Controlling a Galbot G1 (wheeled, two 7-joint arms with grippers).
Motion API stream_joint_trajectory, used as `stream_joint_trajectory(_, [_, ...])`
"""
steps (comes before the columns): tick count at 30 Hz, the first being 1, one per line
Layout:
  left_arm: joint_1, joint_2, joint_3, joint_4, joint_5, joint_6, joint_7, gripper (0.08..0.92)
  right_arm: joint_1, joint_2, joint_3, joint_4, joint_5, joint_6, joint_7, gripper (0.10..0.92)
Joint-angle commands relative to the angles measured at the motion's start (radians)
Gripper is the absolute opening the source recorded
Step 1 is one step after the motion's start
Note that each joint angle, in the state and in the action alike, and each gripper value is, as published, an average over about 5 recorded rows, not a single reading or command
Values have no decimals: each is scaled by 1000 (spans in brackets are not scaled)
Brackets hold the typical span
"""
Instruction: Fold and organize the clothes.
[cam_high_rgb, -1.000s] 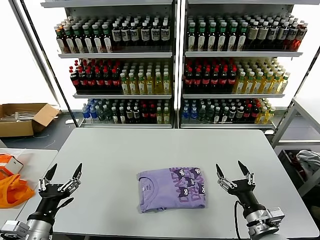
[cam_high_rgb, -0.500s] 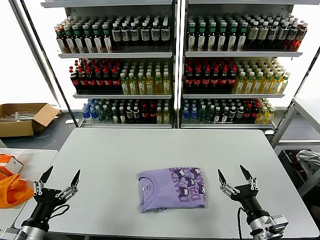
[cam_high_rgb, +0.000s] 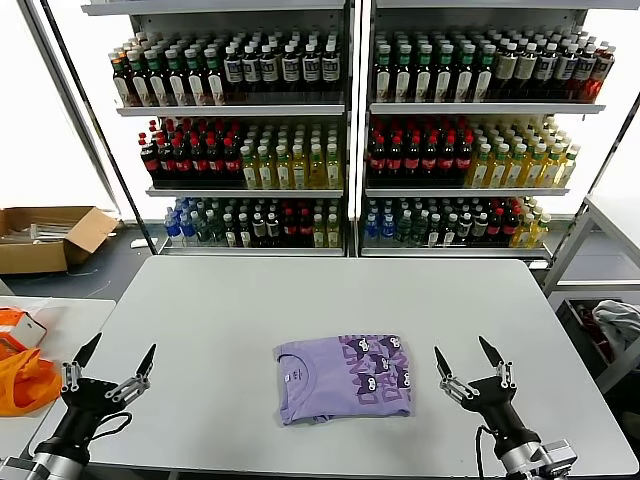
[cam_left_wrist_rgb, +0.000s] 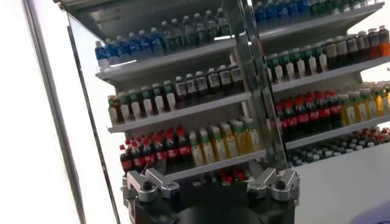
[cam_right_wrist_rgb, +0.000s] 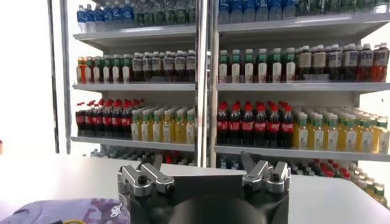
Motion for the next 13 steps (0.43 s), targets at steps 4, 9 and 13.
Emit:
stream_joint_trajectory(4, [9, 13, -21, 3, -1, -9, 15, 823, -44, -1, 16, -2, -19, 36, -30, 823])
stream_joint_trajectory(9, [10, 16, -28, -8, -14, -8, 16, 823, -54, -3, 16, 9, -21, 34, -38, 823])
stream_joint_trajectory(13, [10, 16, -27, -7, -14, -8, 15, 823, -54, 1, 13, 8, -26, 34, -42, 823])
